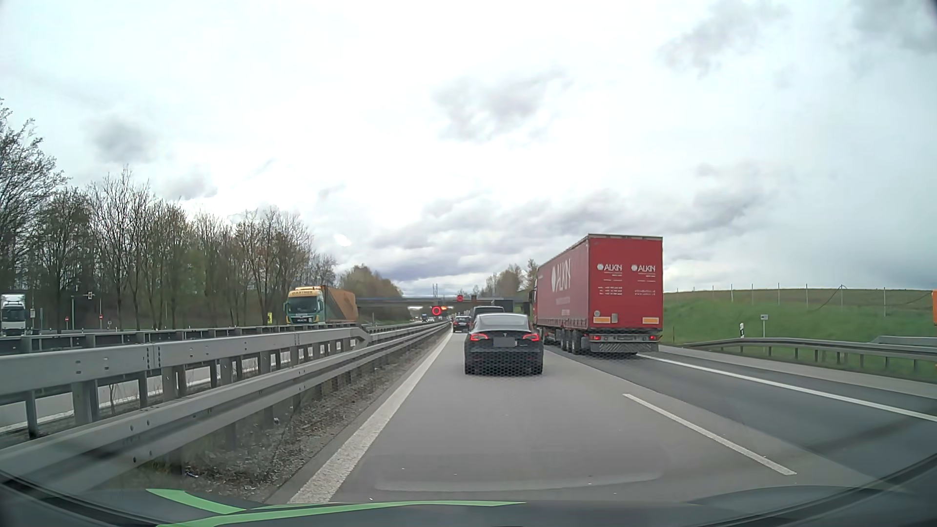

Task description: Follow the waypoints while adhering to traffic rules and regulations

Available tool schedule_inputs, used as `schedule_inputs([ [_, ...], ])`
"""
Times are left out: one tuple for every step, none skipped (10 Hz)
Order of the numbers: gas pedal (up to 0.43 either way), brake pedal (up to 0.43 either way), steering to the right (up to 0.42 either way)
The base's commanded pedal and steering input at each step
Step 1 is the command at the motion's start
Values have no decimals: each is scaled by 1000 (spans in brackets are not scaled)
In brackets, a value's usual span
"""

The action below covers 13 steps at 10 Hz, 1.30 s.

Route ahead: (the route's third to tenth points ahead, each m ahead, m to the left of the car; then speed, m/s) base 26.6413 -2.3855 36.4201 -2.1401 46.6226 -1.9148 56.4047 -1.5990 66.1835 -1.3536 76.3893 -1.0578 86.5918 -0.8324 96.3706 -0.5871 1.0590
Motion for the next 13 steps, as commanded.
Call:
schedule_inputs([
  [260,0,-7],
  [260,0,-8],
  [260,0,-8],
  [260,0,-7],
  [260,0,-8],
  [260,0,-7],
  [260,0,-7],
  [260,0,-7],
  [268,0,-8],
  [268,0,-7],
  [268,0,-7],
  [268,0,-8],
  [268,0,-7],
])
